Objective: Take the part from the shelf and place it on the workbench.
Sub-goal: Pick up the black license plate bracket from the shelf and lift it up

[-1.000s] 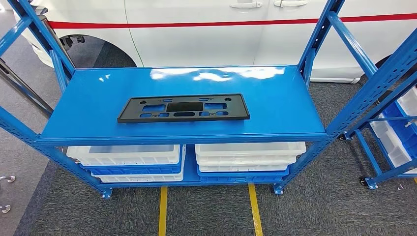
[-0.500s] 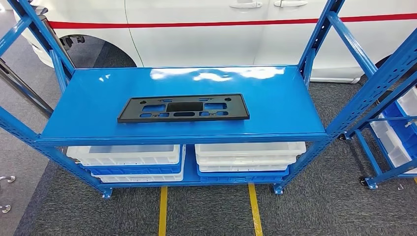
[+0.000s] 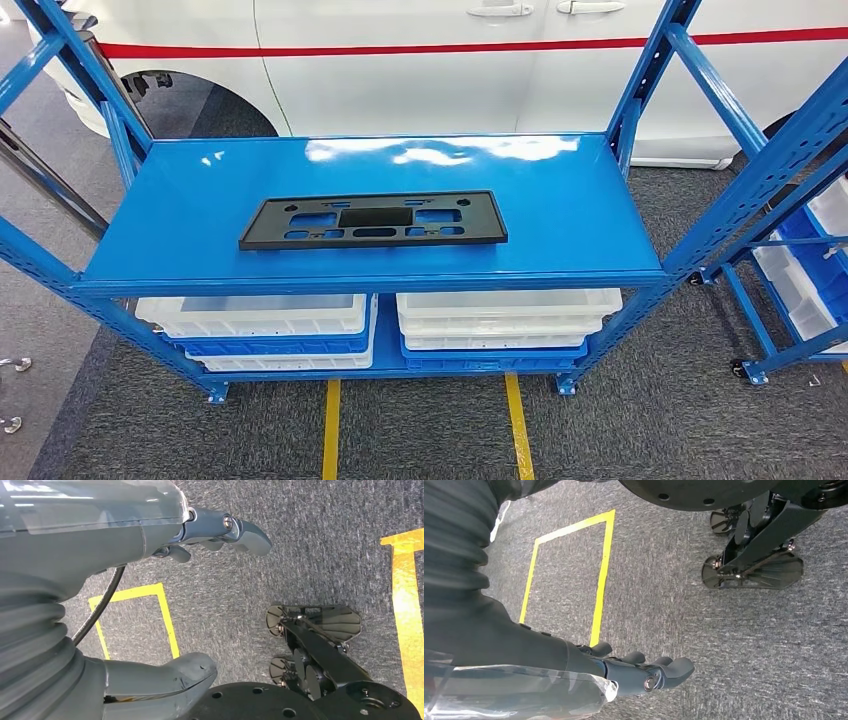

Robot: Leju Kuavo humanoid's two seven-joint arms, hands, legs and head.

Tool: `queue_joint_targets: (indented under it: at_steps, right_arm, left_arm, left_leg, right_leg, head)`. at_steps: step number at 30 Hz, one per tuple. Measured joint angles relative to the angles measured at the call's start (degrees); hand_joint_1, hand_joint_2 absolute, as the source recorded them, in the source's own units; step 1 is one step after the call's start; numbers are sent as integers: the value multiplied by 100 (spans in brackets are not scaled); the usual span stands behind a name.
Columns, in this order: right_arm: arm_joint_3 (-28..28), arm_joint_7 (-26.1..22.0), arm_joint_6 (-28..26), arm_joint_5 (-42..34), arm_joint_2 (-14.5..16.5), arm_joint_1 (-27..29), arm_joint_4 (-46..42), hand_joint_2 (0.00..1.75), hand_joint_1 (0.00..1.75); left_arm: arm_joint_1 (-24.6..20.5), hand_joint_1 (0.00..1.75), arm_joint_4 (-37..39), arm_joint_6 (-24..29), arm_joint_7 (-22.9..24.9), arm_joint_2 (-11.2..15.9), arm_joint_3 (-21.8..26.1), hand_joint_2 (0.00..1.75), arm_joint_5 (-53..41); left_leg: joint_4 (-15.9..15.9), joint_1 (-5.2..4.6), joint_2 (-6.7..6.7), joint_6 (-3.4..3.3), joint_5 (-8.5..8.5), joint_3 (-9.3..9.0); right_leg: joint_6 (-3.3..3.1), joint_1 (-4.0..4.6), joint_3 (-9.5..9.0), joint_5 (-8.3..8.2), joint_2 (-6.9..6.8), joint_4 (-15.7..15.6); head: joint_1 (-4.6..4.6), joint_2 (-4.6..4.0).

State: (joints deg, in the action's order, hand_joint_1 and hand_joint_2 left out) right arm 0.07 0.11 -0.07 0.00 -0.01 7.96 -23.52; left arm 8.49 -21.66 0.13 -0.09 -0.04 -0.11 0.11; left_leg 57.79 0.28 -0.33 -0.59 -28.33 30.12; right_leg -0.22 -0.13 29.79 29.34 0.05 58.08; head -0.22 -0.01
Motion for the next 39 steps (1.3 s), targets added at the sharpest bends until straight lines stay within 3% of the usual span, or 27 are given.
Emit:
queue_joint_targets:
  at_steps: [5,8,9,11,12,15,39]
  right_arm:
    - [0,0,0,0,0,0,0,175,0]
    - [0,0,0,0,-1,0,0,44,0]
    - [0,0,0,0,0,0,0,0,0]
    - [0,0,0,0,0,0,0,0,0]
    - [0,0,0,0,0,0,0,44,0]
    - [0,0,0,0,0,0,1,175,0]
    - [0,0,0,0,1,0,2,175,0]
  left_arm:
    - [0,0,-1,1,0,0,0,175,0]
    - [0,0,-2,1,0,0,0,44,0]
    - [0,0,-2,1,0,0,0,44,0]
    - [0,0,-2,1,0,0,0,131,0]
    - [0,0,-2,1,0,0,0,175,0]
    - [0,0,-2,0,0,0,0,175,0]
    - [0,0,-2,0,0,0,0,175,0]
  left_leg:
    - [0,0,0,0,0,0]
    - [0,0,0,0,0,0]
    - [0,0,0,0,0,0]
    - [0,0,0,0,0,0]
    - [0,0,0,0,0,0]
    - [0,0,0,0,0,0]
    - [0,0,0,0,0,0]
  right_leg:
    - [0,0,0,0,0,0]
    - [0,0,0,0,0,0]
    - [0,0,0,0,0,0]
    - [0,0,0,0,0,0]
    - [0,0,0,0,0,0]
    - [0,0,0,0,0,0]
    - [0,0,0,0,0,0]
  head:
    - [0,-1]
    - [0,0]
    - [0,0]
    - [0,0]
    - [0,0]
    - [0,0]
    - [0,-1]
